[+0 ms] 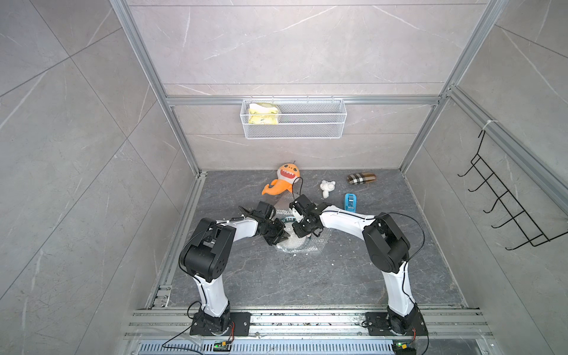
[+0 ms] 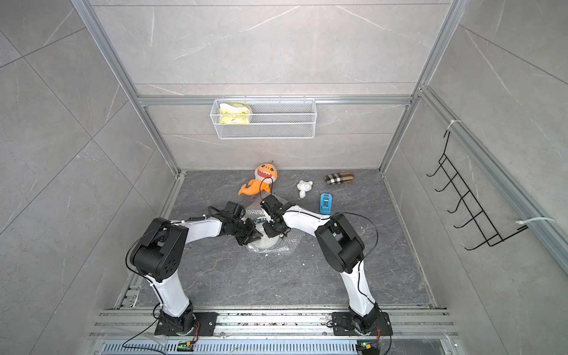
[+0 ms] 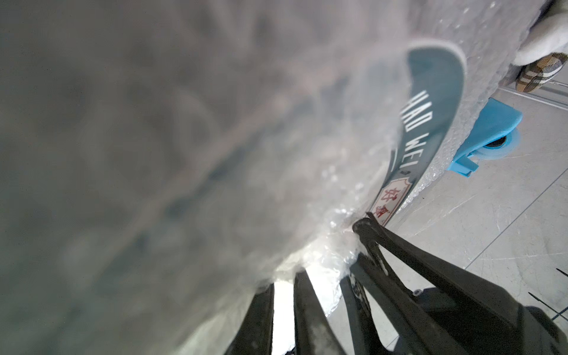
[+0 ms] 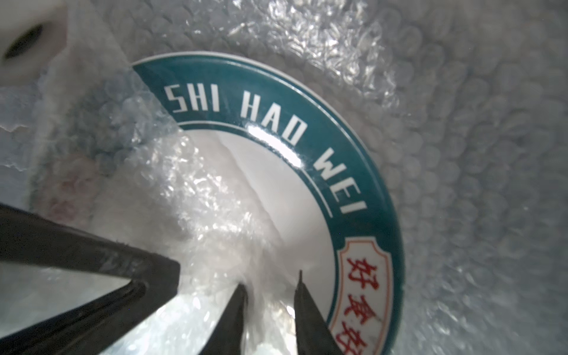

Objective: Wrap dinner plates in bubble wrap
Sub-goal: Wrap the plate in the bubble wrap.

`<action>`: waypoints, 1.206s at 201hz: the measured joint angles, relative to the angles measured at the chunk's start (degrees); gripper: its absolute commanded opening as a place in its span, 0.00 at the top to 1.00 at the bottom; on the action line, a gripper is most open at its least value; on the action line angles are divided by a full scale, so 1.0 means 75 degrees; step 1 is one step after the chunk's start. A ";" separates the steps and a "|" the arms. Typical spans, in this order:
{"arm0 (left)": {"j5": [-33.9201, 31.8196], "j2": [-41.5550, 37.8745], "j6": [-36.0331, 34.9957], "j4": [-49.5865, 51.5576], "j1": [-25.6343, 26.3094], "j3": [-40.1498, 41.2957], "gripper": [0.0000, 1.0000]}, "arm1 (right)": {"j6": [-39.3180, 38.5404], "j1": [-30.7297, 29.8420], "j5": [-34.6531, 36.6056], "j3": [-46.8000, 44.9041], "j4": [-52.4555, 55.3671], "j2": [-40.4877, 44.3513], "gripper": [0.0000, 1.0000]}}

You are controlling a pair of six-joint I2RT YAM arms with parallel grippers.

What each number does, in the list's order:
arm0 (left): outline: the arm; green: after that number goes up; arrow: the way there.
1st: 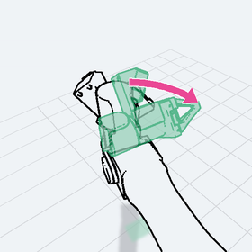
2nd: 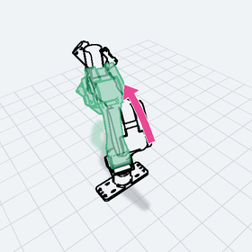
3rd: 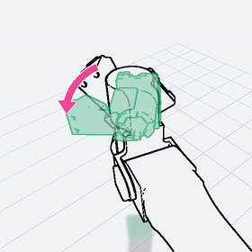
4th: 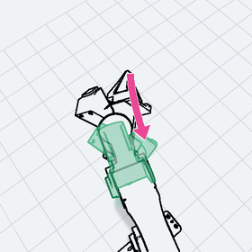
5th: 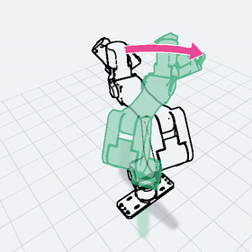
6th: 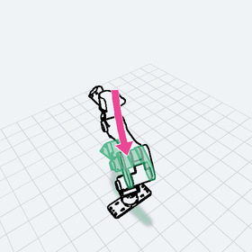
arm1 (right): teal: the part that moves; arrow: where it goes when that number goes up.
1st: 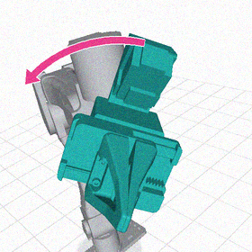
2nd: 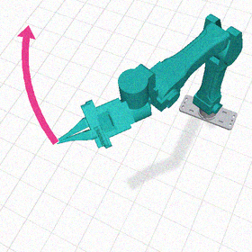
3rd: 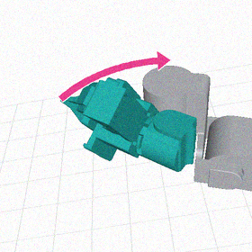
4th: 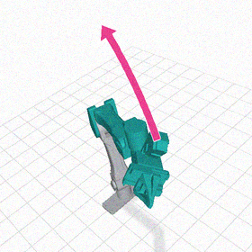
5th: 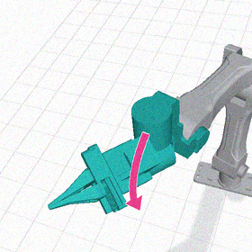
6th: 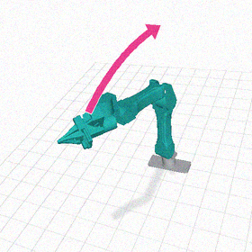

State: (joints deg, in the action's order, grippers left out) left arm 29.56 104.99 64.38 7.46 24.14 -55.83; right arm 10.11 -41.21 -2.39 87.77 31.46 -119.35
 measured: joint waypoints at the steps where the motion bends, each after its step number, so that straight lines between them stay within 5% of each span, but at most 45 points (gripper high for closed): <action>1: -0.0003 -0.0003 -0.0006 0.0000 0.0000 0.0000 0.83 | -0.0006 0.0000 0.0000 -0.0006 0.0006 0.0026 0.67; 84: -0.0070 -0.0079 -0.0099 -0.0370 0.0000 0.0242 0.83 | 0.0420 0.0055 -0.0583 -0.0385 -0.0408 0.0729 0.65; 123: -0.0105 -0.0111 -0.0102 -0.0463 0.0000 0.0306 0.83 | 0.0796 0.0560 -0.0609 -0.1093 -0.0662 0.0933 0.55; 182: -0.0105 -0.0111 -0.0099 -0.0466 0.0000 0.0306 0.83 | 0.1728 0.2363 -0.0015 -0.1746 -0.0982 0.1431 0.40; 242: -0.0105 -0.0111 -0.0099 -0.0469 0.0000 0.0306 0.83 | 0.2530 0.2629 0.0702 -0.1751 -0.1209 0.1102 0.29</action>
State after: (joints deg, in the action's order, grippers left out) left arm 28.77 104.16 63.64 3.95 24.14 -53.54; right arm 29.08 -21.50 2.87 74.63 22.39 -111.09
